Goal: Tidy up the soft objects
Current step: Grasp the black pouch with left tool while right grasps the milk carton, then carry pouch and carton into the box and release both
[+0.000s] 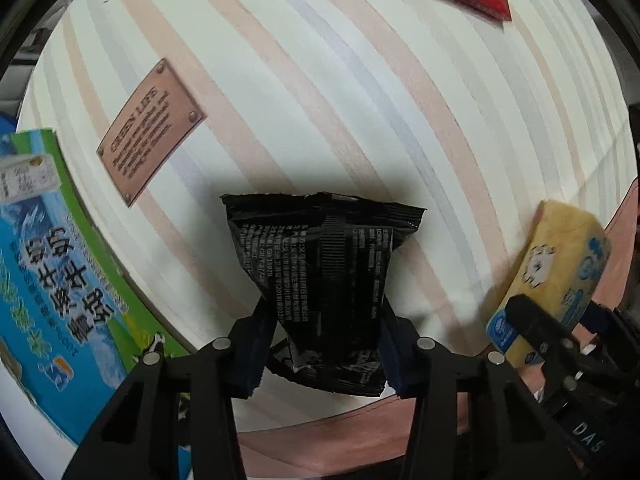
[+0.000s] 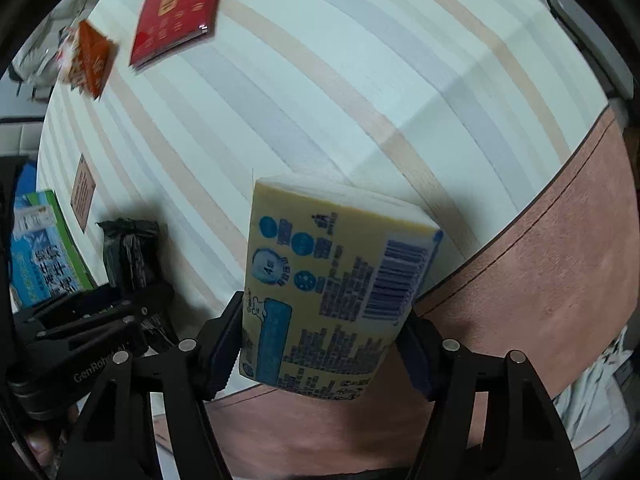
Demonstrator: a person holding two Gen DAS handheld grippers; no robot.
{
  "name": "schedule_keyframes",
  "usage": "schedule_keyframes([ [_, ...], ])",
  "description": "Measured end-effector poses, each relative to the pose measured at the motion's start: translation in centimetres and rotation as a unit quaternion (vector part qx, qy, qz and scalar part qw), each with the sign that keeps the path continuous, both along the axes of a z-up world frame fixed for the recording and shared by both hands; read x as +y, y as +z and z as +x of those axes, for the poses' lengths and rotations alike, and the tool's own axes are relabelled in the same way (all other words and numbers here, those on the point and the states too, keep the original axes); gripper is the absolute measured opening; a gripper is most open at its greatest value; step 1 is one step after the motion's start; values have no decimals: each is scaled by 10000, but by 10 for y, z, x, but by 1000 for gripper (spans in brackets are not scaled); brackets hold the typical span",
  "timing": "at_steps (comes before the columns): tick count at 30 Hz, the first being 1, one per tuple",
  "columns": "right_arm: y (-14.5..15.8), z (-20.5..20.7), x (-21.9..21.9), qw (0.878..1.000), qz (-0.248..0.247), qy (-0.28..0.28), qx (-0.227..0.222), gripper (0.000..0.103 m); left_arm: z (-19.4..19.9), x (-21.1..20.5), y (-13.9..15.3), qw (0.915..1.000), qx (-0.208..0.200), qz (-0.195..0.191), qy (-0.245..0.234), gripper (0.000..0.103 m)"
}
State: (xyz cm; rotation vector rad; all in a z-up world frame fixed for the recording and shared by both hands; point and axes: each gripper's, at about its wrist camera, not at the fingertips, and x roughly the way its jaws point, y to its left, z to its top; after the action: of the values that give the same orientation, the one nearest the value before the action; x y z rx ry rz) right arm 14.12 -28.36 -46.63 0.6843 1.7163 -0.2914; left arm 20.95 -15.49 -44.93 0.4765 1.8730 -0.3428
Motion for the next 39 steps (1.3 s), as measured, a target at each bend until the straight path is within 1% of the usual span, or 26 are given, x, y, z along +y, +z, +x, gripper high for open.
schedule_keyframes([
  [2,6,-3,5,9999,10,74,-75,70,-3,4,9,9998,-27,-168,120,44],
  [4,14,-5,7,9998,5,151,-154,68,-10,7,26,9987,-131,-435,212,44],
  [7,36,-9,11,9989,0,325,-352,67,-20,19,63,9946,-525,-787,422,44],
  [10,66,-12,21,9962,-43,612,-625,67,-30,42,102,9867,-870,-1165,723,44],
  [11,76,-8,15,9952,-61,687,-691,67,-33,51,115,9833,-981,-1286,836,44],
  [12,87,-8,20,9938,-70,790,-782,67,-25,56,131,9802,-1070,-1377,938,44],
  [14,105,-5,19,9917,20,903,-914,67,-16,80,158,9742,-1207,-1536,1133,44],
  [15,117,-3,25,9900,65,984,-1007,67,-8,91,172,9713,-1269,-1588,1232,44],
  [16,131,-1,33,9876,100,1091,-1128,67,-9,105,183,9683,-1332,-1632,1346,44],
  [17,147,2,46,9841,148,1227,-1279,67,1,114,193,9660,-1378,-1658,1425,44],
  [18,155,3,60,9816,183,1317,-1367,67,9,131,203,9636,-1446,-1662,1517,44],
  [19,170,8,76,9774,269,1450,-1516,67,8,148,213,9594,-1594,-1636,1653,44],
  [20,182,12,77,9741,348,1546,-1615,67,20,163,222,9580,-1679,-1594,1691,44],
  [21,193,18,95,9694,447,1683,-1731,67,23,180,230,9563,-1784,-1512,1756,44],
  [23,209,31,128,9604,646,1913,-1923,67,28,210,235,9533,-1901,-1379,1897,44],
  [25,219,47,167,9511,868,2149,-2040,67,32,244,233,9510,-1936,-1195,2095,44],
  [26,219,53,183,9480,940,2229,-2069,67,34,263,233,9495,-1945,-1089,2209,44],
  [27,219,61,209,9431,1003,2369,-2108,67,34,281,231,9490,-1931,-976,2294,44],
  [29,215,71,243,9381,1061,2535,-2107,67,39,311,220,9473,-1892,-773,2468,44],
  [31,202,78,284,9328,1109,2736,-2065,67,42,337,206,9470,-1825,-574,2581,44],
  [33,185,87,320,9301,1028,2929,-1964,67,49,361,186,9472,-1664,-424,2708,44],
  [34,179,89,331,9292,1022,2992,-1915,67,52,373,174,9464,-1556,-366,2808,44],
  [36,159,93,360,9276,960,3160,-1747,67,56,390,157,9456,-1393,-335,2922,44],
  [39,135,94,390,9249,846,3342,-1606,66,61,407,130,9451,-1145,-288,3047,44],
])
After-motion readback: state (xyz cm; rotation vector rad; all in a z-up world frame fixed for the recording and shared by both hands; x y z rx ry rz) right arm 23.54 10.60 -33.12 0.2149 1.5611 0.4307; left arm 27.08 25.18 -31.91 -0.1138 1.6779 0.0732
